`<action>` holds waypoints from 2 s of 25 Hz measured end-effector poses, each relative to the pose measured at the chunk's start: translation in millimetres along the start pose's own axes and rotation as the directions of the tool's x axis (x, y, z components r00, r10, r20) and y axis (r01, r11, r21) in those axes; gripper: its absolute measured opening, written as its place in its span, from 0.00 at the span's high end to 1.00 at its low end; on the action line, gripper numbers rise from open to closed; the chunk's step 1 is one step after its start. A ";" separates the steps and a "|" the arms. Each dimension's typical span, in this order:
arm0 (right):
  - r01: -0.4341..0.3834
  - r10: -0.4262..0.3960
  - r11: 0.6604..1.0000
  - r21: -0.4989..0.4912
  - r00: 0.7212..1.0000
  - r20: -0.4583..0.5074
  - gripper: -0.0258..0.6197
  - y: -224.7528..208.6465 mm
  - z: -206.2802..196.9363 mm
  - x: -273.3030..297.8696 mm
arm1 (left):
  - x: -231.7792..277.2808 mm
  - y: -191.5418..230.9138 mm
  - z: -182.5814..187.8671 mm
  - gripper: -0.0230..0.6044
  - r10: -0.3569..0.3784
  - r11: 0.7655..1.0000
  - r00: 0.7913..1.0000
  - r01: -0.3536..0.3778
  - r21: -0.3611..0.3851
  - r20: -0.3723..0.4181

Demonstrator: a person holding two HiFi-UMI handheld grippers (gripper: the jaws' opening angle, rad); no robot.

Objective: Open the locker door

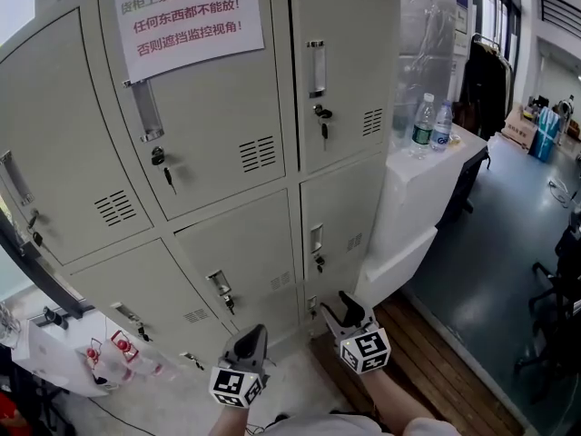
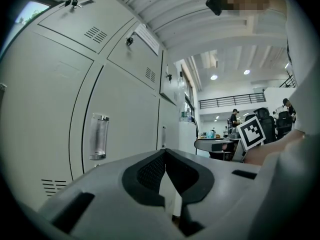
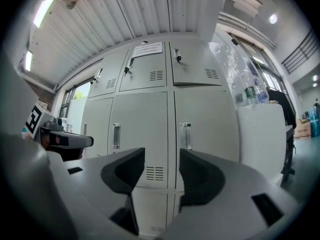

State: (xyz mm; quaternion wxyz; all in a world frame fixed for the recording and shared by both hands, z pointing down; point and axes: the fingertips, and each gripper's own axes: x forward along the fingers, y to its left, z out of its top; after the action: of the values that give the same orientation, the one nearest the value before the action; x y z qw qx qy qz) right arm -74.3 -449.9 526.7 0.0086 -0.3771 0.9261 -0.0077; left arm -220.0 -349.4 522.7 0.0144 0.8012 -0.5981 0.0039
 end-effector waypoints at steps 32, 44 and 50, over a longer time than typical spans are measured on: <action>-0.112 0.105 0.989 -0.101 0.992 -0.072 0.65 -53.3 10.4 162.5 | -17.7 27.6 -4.1 0.95 0.079 0.997 0.996 -0.079 -0.002 -0.030; -0.057 0.050 0.992 -0.109 0.997 -0.065 0.78 -59.6 13.6 167.4 | -20.4 29.4 -3.7 0.95 0.080 0.997 0.996 -0.080 0.003 -0.035; -0.055 0.048 0.992 -0.111 0.997 -0.063 0.78 -59.8 14.4 164.5 | -19.8 30.6 -4.1 0.95 0.080 0.997 0.996 -0.079 0.003 -0.033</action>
State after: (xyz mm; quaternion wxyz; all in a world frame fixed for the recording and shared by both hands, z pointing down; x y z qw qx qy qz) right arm -149.9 -607.8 511.9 -0.0406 -0.3526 0.9343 0.0333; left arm -255.0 -339.0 526.9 0.0234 0.7766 -0.6292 0.0180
